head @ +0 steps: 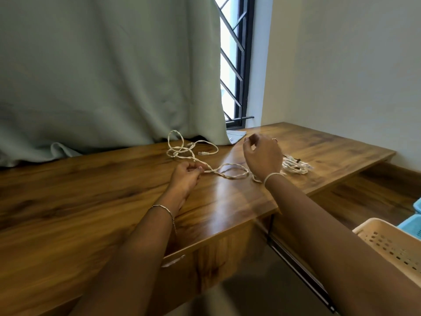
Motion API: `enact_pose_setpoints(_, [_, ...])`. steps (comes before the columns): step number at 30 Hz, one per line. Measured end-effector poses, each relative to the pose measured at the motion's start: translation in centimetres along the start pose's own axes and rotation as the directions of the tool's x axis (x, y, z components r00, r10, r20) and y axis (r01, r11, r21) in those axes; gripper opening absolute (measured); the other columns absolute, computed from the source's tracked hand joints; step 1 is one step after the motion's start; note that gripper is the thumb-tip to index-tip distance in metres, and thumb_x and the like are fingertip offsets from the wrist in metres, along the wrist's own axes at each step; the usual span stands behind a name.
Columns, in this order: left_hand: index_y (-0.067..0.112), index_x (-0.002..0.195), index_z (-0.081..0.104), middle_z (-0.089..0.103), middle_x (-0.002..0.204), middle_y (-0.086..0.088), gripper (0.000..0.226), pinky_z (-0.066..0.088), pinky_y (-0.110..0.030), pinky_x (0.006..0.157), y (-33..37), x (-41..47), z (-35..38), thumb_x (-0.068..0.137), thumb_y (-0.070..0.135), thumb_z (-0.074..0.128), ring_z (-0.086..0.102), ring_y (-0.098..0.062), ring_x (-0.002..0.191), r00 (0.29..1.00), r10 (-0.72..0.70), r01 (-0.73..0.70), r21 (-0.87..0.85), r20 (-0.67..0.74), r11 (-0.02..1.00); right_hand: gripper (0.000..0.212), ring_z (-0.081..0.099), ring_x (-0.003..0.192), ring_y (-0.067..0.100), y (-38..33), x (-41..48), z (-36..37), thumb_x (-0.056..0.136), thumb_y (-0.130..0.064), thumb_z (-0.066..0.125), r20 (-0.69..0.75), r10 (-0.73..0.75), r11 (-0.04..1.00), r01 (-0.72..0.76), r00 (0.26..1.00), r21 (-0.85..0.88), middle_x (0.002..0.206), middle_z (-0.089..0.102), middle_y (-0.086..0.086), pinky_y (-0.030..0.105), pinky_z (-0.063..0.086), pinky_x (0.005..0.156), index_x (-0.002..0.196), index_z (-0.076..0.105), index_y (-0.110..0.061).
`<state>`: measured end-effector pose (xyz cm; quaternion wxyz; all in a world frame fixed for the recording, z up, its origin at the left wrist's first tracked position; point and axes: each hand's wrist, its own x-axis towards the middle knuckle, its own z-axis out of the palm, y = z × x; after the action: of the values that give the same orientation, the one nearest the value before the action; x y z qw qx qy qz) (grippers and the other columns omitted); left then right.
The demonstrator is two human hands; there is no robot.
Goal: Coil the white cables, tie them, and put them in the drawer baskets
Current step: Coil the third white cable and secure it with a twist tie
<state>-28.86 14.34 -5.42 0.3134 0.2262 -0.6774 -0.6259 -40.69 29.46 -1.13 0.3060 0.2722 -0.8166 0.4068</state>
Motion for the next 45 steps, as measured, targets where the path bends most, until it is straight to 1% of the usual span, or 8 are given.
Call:
enact_pose_setpoints(4, [0.016,0.081,0.061,0.062,0.08,-0.007,0.018,0.039,-0.021,0.055,-0.1,0.5,-2.1,0.09,0.0,0.059,0.051,-0.012,0.063,1.0,0.004,-0.004,0.017,-0.031,1.0,0.02,0.061,0.093,0.028,-1.3,-0.9,3.7,0.091,-0.023,0.054,0.297,-0.138,0.99,0.135,0.945,0.028,0.098,0.068,0.01,0.028,0.041,0.072,0.095,0.068,-0.01])
enact_pose_setpoints(9, [0.02,0.081,0.062,0.063,0.079,-0.003,0.018,0.043,-0.023,0.062,-0.3,1.0,-5.2,0.091,0.005,0.059,0.053,-0.01,0.066,0.997,0.012,-0.008,0.052,-0.082,0.999,0.043,0.052,0.119,0.033,-2.2,-2.1,7.6,0.092,-0.039,0.054,0.627,0.001,0.973,0.144,0.779,-0.181,0.128,0.056,0.013,0.044,0.044,0.099,0.127,0.054,-0.013])
enact_pose_setpoints(16, [0.015,0.092,0.064,0.065,0.09,-0.008,0.009,0.047,-0.023,0.066,-0.1,1.0,-10.6,0.091,0.006,0.062,0.057,-0.017,0.081,0.993,-0.023,0.028,0.043,-0.114,0.999,0.025,0.063,0.098,0.03,-5.1,-2.5,11.0,0.093,-0.033,0.052,0.545,-0.055,0.964,0.186,0.836,-0.188,0.103,0.069,0.011,0.036,0.049,0.08,0.102,0.069,-0.017])
enact_pose_setpoints(22, [0.012,0.092,0.063,0.06,0.076,-0.006,0.008,0.042,-0.021,0.056,0.2,0.7,-14.8,0.092,0.005,0.061,0.049,-0.011,0.06,0.985,-0.029,0.037,0.042,-0.171,0.998,0.03,0.062,0.104,0.026,-13.4,-4.7,13.0,0.084,-0.036,0.062,0.58,-0.147,0.988,0.151,0.801,0.042,0.108,0.068,0.003,0.035,0.049,0.084,0.11,0.061,-0.022])
enact_pose_setpoints(30, [0.017,0.1,0.066,0.07,0.107,-0.008,0.009,0.053,-0.041,0.094,-0.5,0.5,-19.8,0.092,0.019,0.063,0.065,-0.023,0.101,0.969,-0.059,0.103,0.174,-0.24,0.979,0.024,0.065,0.094,0.017,-21.1,-7.6,15.7,0.08,-0.018,0.061,0.676,-0.178,0.949,-0.057,0.715,0.311,0.1,0.07,-0.001,0.026,0.05,0.075,0.102,0.068,-0.024])
enact_pose_setpoints(36, [0.016,0.108,0.062,0.068,0.109,-0.004,0.022,0.051,-0.037,0.091,-1.2,0.7,-22.4,0.087,0.017,0.067,0.064,-0.023,0.101,0.91,0.011,0.145,0.344,-0.414,0.928,0.033,0.063,0.106,0.022,-22.3,-8.8,17.9,0.087,-0.006,0.052,0.679,-0.307,0.822,-0.173,0.667,0.543,0.112,0.069,0.005,0.039,0.05,0.096,0.117,0.062,-0.017])
enact_pose_setpoints(41, [0.024,0.094,0.064,0.07,0.103,-0.007,0.016,0.054,-0.035,0.08,-1.3,1.4,-23.6,0.085,0.01,0.062,0.066,-0.029,0.093,0.865,0.014,0.175,0.327,-0.501,0.929,0.034,0.059,0.109,0.028,-19.0,-6.2,17.2,0.085,-0.034,0.061,0.526,-0.187,0.978,0.206,0.83,0.023,0.113,0.066,0.004,0.038,0.047,0.091,0.117,0.06,-0.022])
enact_pose_setpoints(45, [0.022,0.103,0.066,0.07,0.104,-0.005,0.019,0.05,-0.03,0.075,-1.1,1.6,-23.7,0.087,0.015,0.06,0.065,-0.026,0.093,0.869,0.075,0.198,0.482,-0.489,0.854,0.048,0.053,0.115,0.025,-15.8,-4.1,16.3,0.079,-0.061,0.062,0.627,-0.021,0.933,0.24,0.779,-0.267,0.114,0.062,0.002,0.04,0.038,0.093,0.108,0.064,-0.022])
